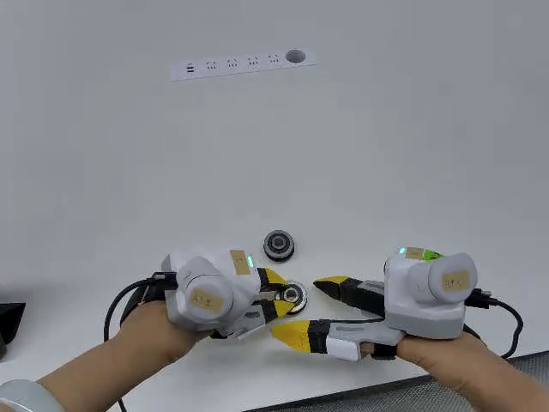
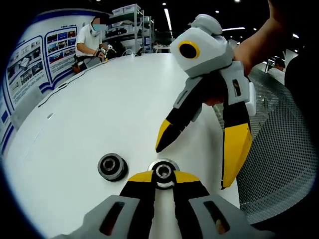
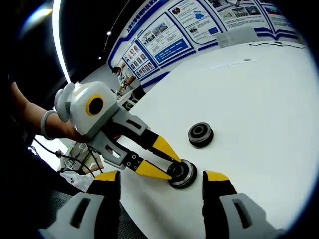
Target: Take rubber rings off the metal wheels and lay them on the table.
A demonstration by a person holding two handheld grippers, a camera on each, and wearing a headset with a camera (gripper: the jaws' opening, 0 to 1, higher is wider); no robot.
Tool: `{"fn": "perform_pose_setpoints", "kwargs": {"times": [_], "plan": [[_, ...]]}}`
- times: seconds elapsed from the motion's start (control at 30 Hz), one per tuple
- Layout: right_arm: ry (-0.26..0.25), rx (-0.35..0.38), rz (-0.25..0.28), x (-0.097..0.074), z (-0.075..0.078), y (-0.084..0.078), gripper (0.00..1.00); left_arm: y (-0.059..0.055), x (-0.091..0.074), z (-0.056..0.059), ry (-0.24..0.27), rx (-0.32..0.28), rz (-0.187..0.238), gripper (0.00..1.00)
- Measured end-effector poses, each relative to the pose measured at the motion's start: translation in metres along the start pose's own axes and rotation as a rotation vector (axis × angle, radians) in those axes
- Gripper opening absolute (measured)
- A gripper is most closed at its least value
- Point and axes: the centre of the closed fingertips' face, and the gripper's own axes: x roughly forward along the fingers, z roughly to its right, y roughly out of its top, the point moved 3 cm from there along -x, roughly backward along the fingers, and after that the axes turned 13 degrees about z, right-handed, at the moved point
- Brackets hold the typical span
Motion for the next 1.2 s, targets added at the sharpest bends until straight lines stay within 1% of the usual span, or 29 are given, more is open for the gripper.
{"fn": "perform_pose_setpoints", "kwargs": {"times": [0.17, 0.47, 0.7, 1.0, 1.2], "plan": [[0.005, 0.010, 0.006, 0.0020, -0.0014, 0.0006, 0.68, 0.0003, 0.0000, 0.0004, -0.005, 0.007, -0.003, 0.13], [0.004, 0.019, 0.013, 0.0034, -0.0009, 0.0013, 0.68, 0.0021, 0.0015, 0.0011, -0.026, 0.053, -0.018, 0.13], [0.005, 0.025, 0.015, 0.0042, -0.0011, 0.0013, 0.68, 0.0009, 0.0006, 0.0001, -0.020, 0.026, -0.018, 0.12], [0.014, 0.040, 0.017, 0.0067, -0.0013, 0.0026, 0.68, 0.0003, 0.0003, -0.0005, -0.015, 0.016, -0.020, 0.10], [0.019, 0.063, 0.012, 0.0069, 0.0004, 0.0010, 0.68, 0.0004, 0.0002, -0.0004, -0.012, 0.011, -0.022, 0.10]]}}
